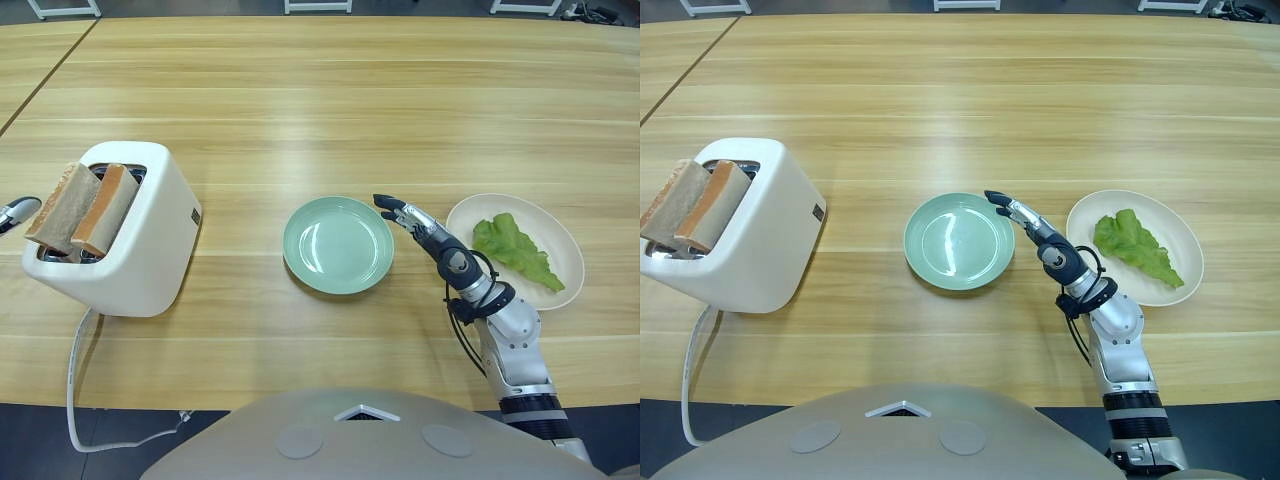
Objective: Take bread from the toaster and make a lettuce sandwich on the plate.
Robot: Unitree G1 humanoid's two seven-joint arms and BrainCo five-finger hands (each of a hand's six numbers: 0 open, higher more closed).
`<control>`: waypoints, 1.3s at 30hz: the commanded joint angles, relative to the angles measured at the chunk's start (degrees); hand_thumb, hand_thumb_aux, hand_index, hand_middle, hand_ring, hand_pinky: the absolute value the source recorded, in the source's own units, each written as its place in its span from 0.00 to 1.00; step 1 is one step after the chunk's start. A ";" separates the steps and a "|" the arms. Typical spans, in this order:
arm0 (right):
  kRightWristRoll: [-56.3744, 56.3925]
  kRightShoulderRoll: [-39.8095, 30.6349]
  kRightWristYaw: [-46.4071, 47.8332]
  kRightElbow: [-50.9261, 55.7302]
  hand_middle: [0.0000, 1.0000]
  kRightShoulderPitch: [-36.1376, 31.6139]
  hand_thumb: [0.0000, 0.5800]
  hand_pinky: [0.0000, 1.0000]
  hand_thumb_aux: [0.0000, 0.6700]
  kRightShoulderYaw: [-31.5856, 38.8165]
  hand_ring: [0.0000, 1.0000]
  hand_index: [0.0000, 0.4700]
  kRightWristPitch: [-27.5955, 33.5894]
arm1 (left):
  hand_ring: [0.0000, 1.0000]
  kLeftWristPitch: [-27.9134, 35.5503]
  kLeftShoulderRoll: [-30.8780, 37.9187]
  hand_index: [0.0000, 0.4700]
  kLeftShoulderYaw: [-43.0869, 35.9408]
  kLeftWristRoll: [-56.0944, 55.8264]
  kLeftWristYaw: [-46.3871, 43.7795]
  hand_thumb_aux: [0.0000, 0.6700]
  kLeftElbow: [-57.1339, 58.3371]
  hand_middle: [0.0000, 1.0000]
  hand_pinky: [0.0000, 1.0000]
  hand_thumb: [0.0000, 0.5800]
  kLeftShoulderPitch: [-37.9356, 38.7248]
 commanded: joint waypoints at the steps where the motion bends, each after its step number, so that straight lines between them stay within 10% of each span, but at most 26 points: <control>1: -0.39 -0.27 -0.02 -0.56 0.00 0.06 0.00 0.00 0.00 0.18 0.00 0.00 0.53 | 0.00 -1.06 0.53 0.20 -2.41 0.92 -1.08 0.20 3.09 0.00 0.00 0.37 0.70; 8: -0.82 -0.21 -0.29 -0.97 0.00 0.38 0.00 0.00 0.00 0.20 0.00 0.00 0.40 | 0.00 -1.99 1.88 0.50 -5.42 1.36 -1.66 0.50 9.77 0.00 0.00 0.75 0.84; 19: -1.21 -0.46 -0.34 -1.36 0.00 0.44 0.00 0.00 0.00 0.44 0.00 0.00 0.41 | 0.00 -2.28 1.70 0.55 -6.82 0.13 -1.54 0.55 8.26 0.00 0.00 0.79 0.95; 24: -1.37 -0.37 -0.41 -1.37 0.00 0.27 0.00 0.00 0.00 0.61 0.00 0.00 0.50 | 0.00 -2.81 1.09 1.00 -5.07 -0.88 -0.16 1.00 5.65 0.00 0.00 1.00 -0.10; 39: -1.87 0.08 -0.41 0.23 0.00 -1.56 0.00 0.00 0.00 1.50 0.00 0.00 0.74 | 0.00 -7.77 -2.37 1.00 -4.99 -10.30 3.46 1.00 -4.97 0.00 0.00 1.00 -8.89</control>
